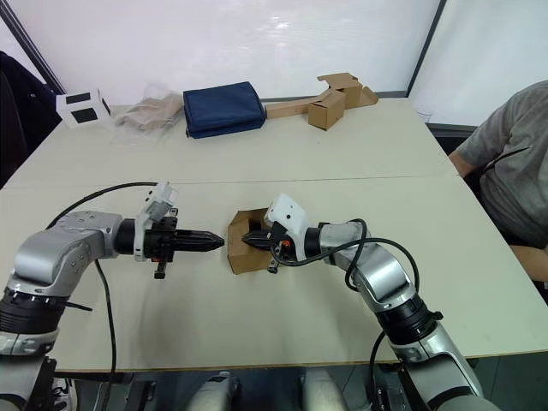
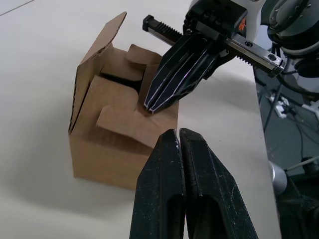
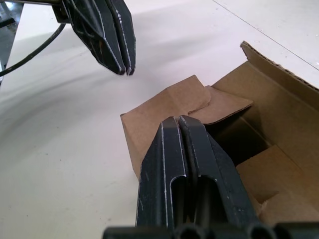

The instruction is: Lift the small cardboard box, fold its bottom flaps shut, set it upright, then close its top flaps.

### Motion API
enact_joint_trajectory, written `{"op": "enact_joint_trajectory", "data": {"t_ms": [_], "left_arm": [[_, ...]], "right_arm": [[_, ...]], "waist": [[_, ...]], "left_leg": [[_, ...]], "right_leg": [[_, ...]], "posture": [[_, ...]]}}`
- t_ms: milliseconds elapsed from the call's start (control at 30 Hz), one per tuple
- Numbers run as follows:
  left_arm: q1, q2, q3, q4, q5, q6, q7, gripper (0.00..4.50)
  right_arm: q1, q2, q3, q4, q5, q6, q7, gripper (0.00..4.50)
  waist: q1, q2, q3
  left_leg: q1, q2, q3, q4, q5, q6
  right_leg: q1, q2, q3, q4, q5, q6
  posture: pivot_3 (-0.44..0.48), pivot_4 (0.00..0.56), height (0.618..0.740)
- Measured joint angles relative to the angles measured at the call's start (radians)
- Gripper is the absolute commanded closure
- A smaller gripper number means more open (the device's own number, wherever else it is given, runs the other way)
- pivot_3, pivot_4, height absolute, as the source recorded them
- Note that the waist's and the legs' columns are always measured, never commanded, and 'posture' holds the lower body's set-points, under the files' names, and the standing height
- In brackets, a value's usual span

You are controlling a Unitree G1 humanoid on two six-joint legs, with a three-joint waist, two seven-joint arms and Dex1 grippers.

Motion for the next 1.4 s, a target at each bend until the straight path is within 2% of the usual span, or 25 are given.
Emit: {"op": "enact_joint_trajectory", "data": {"t_ms": [167, 400, 500, 667, 800, 967, 1200, 1300, 1400], "left_arm": [[-0.003, -0.025, -0.041, 0.051, 0.028, -0.054, 0.015, 4.43], [-0.007, -0.026, -0.071, 0.089, 0.04, -0.105, -0.004, 4.43], [-0.01, -0.026, -0.072, 0.095, 0.04, -0.109, -0.008, 4.43], [-0.01, -0.026, -0.072, 0.095, 0.039, -0.109, -0.007, 4.43], [-0.009, -0.027, -0.072, 0.089, 0.038, -0.108, 0.004, 4.43], [-0.001, -0.032, -0.069, 0.072, 0.016, -0.088, 0.016, 4.43], [-0.022, -0.021, -0.027, 0.092, -0.01, -0.07, 0.031, 4.43], [-0.093, -0.071, 0.036, 0.123, -0.069, -0.029, 0.068, 4.43], [-0.107, -0.081, 0.026, 0.128, -0.055, -0.051, 0.074, 4.43]], "right_arm": [[-0.001, -0.001, -0.009, -0.002, 0.009, 0.011, 0.003, 4.5], [-0.057, 0.052, -0.18, -0.057, 0.211, 0.117, 0.001, 4.5], [-0.127, 0.06, -0.224, -0.02, 0.215, 0.09, -0.029, 4.5], [-0.148, 0.014, -0.123, 0.177, 0.017, -0.032, -0.067, 4.5], [-0.152, 0.01, -0.073, 0.254, -0.037, -0.082, -0.025, 4.5], [-0.115, -0.012, -0.065, 0.16, -0.005, -0.055, 0.069, 4.5], [-0.073, -0.014, -0.056, 0.133, -0.003, -0.032, 0.066, 4.5], [-0.061, -0.009, -0.053, 0.111, -0.004, -0.028, 0.054, 4.5], [-0.054, -0.008, -0.052, 0.104, -0.005, -0.027, 0.046, 4.5]], "waist": [[-0.005, 0.0, 0.0], [-0.005, 0.0, 0.0], [-0.005, 0.0, 0.0], [-0.007, 0.0, 0.0], [-0.008, 0.0, 0.0], [-0.006, 0.0, 0.0], [-0.006, 0.0, 0.0], [0.0, 0.0, 0.0], [-0.006, 0.0, 0.0]], "left_leg": [[0.0, 0.0, 0.0, 0.0, 0.0, 0.0], [0.0, 0.0, 0.0, 0.0, 0.0, 0.0], [0.0, 0.0, 0.0, 0.0, 0.0, 0.0], [0.0, 0.0, 0.001, 0.0, 0.0, 0.0], [0.0, 0.0, 0.001, 0.0, 0.0, 0.0], [0.0, 0.0, 0.0, 0.0, 0.0, 0.0], [0.0, 0.0, 0.0, 0.0, 0.0, 0.0], [-0.001, 0.0, 0.0, 0.001, 0.0, 0.0], [0.0, 0.0, 0.001, 0.0, 0.0, 0.0]], "right_leg": [[0.0, 0.0, 0.0, 0.0, 0.0, 0.0], [0.0, 0.0, 0.0, 0.0, 0.0, 0.0], [0.0, 0.0, 0.0, 0.0, 0.0, 0.0], [-0.001, 0.0, 0.0, 0.0, 0.0, 0.0], [-0.001, 0.0, 0.0, 0.0, 0.0, 0.0], [0.0, 0.0, 0.0, 0.0, 0.0, 0.0], [-0.001, 0.0, 0.0, 0.0, 0.0, 0.0], [0.0, 0.0, 0.0, 0.0, 0.0, 0.0], [0.0, 0.0, 0.0, -0.001, 0.0, 0.0]], "posture": [[0.0, 0.15, 0.74], [0.0, 0.15, 0.74], [0.0, 0.15, 0.74], [0.0, 0.15, 0.74], [0.0, 0.15, 0.74], [0.0, 0.15, 0.74], [0.0, 0.15, 0.74], [0.0, 0.15, 0.74], [0.0, 0.15, 0.74]]}}
